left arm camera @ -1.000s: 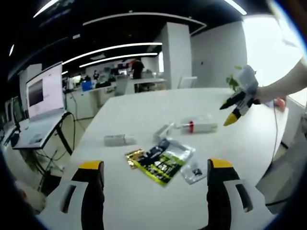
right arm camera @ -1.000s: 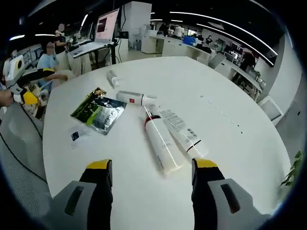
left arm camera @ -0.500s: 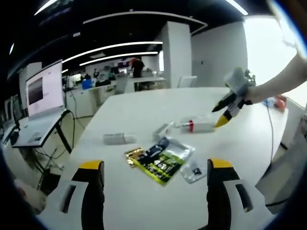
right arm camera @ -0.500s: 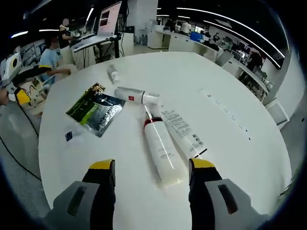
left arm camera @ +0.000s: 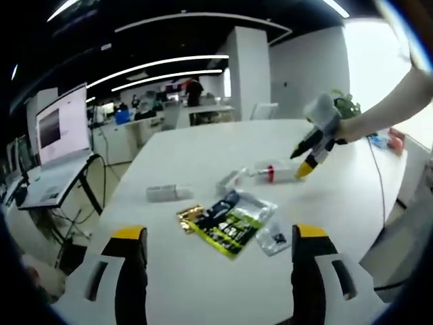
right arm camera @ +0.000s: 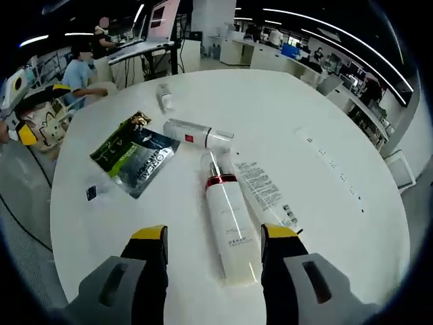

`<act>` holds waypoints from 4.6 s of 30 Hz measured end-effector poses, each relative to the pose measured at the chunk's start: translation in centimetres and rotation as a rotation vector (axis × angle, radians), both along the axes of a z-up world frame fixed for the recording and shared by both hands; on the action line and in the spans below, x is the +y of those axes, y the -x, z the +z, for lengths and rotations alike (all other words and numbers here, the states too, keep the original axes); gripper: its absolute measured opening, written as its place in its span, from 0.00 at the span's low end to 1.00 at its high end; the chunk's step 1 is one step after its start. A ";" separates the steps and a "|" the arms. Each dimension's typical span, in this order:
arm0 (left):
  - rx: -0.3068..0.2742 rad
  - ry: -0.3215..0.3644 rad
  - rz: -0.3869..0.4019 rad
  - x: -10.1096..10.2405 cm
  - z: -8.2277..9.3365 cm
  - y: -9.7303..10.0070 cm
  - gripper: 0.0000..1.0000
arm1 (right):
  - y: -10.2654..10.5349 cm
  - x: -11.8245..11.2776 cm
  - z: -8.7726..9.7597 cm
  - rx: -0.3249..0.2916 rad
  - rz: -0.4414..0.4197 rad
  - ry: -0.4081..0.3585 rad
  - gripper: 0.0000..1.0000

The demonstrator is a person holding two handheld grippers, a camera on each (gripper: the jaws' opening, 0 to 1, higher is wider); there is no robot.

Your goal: Arrange the skincare products in the storage area until every visible bottle or jar stands upright without overlapping.

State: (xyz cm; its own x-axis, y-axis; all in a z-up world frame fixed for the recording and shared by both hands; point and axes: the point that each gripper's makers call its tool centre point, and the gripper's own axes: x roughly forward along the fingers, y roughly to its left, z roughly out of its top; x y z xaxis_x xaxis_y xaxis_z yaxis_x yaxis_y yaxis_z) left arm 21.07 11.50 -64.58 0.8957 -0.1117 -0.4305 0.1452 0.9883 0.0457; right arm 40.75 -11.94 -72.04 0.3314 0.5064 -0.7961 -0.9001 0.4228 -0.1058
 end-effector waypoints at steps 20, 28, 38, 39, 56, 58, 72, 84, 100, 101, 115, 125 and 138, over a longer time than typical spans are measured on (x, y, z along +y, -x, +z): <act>0.017 0.011 -0.006 -0.3 -0.3 0.2 0.79 | -0.8 1.9 -3.4 0.138 0.146 0.160 0.48; 0.024 0.018 -0.012 -0.5 -0.5 0.1 0.78 | -1.1 2.9 -3.9 0.163 0.161 0.189 0.45; 0.027 0.025 -0.007 -0.6 -0.3 0.2 0.78 | -2.0 3.4 -4.4 0.190 0.202 0.263 0.40; 0.027 0.026 -0.006 -0.6 -0.2 0.2 0.78 | -1.5 3.3 -4.2 0.188 0.211 0.283 0.39; 0.033 0.009 -0.018 -0.9 -0.3 0.1 0.77 | -1.9 2.8 -4.8 0.113 0.227 0.296 0.27; 0.032 -0.001 -0.019 -0.9 -0.3 0.1 0.77 | -1.9 2.6 -4.9 0.109 0.235 0.290 0.27; 0.006 -0.010 -0.008 -0.4 0.1 0.0 0.77 | -1.2 2.2 0.1 0.056 0.051 0.008 0.26; -0.030 -0.016 -0.015 -0.4 1.5 -0.1 0.77 | 3.2 2.2 2.5 0.033 -0.040 -0.160 0.26; -0.176 0.280 -0.098 -8.3 9.3 -2.1 0.77 | 9.0 3.9 10.4 -0.197 -0.099 -0.369 0.26; -0.181 0.305 -0.101 -8.7 9.6 -2.2 0.77 | 9.4 4.1 10.9 -0.211 -0.102 -0.376 0.26; -0.166 0.394 -0.203 -14.3 11.9 -4.2 0.60 | 14.4 7.5 15.4 -0.302 -0.040 -0.494 0.26; -0.129 0.391 -0.240 -16.0 11.3 -4.4 0.42 | 15.8 7.5 16.1 -0.294 -0.050 -0.547 0.27; -0.145 0.460 -0.206 -16.9 11.7 -4.0 0.26 | 16.9 7.4 17.3 -0.307 -0.055 -0.576 0.27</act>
State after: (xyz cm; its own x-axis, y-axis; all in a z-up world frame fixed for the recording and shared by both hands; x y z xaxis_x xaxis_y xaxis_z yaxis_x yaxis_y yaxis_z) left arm 25.04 -5.38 -52.90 0.8822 -0.4398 -0.1684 0.3630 0.8628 -0.3518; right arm 23.85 -4.56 -54.77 0.5380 0.7994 -0.2675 -0.8405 0.5331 -0.0971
